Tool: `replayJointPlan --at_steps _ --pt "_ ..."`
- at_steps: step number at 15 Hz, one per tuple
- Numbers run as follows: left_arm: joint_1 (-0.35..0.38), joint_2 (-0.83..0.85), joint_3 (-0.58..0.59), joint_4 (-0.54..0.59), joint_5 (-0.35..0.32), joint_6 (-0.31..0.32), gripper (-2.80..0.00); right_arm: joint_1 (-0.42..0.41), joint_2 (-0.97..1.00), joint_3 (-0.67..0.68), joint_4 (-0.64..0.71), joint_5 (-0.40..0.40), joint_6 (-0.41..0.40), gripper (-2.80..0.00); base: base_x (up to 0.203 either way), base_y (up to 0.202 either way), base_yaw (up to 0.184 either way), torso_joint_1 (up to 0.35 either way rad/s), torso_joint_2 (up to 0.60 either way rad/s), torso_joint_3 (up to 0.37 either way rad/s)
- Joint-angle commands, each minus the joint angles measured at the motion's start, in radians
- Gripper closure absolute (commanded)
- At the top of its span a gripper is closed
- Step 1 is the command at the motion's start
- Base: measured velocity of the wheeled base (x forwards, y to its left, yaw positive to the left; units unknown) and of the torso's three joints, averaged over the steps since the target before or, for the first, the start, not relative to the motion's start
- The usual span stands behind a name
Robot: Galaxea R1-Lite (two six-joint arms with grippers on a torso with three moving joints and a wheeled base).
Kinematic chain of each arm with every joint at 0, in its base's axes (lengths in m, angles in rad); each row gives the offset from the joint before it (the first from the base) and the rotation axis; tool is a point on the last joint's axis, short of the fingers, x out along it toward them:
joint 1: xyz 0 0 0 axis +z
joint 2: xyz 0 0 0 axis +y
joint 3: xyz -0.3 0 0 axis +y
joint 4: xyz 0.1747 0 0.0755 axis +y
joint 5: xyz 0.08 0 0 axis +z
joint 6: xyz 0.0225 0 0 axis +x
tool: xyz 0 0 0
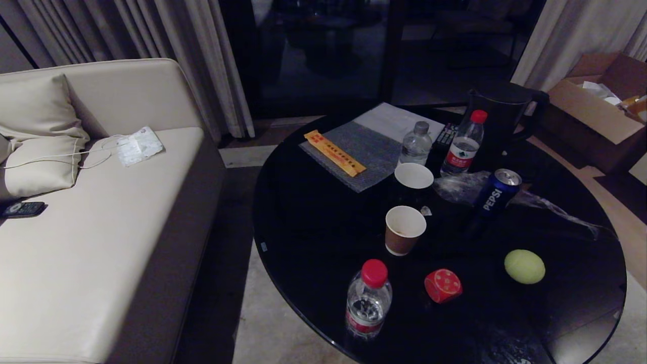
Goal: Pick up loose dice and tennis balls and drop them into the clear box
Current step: Pick up the ball on the table
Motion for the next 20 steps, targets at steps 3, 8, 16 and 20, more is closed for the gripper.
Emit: replayJointPlan --at_steps 3,8,16,20 --pt "0.000 0.000 0.000 0.000 0.001 -0.004 0.00 0.000 0.000 0.000 0.001 0.001 0.000 0.00 0.000 0.000 0.000 0.000 0.00 0.000" --pt "0.000 0.000 0.000 0.000 0.001 -0.006 0.00 0.000 0.023 -0.012 0.010 0.002 0.002 0.00 0.000 0.000 0.000 0.000 0.00 0.000" --pt "0.000 0.001 0.000 0.000 0.001 -0.006 0.00 -0.002 0.822 -0.291 -0.108 0.018 0.058 0.00 0.000 0.000 0.000 0.000 0.00 0.000" --pt "0.000 0.000 0.000 0.000 0.001 -0.006 0.00 0.002 1.193 -0.350 -0.376 -0.080 0.083 0.00 0.000 0.000 0.000 0.000 0.00 0.000"
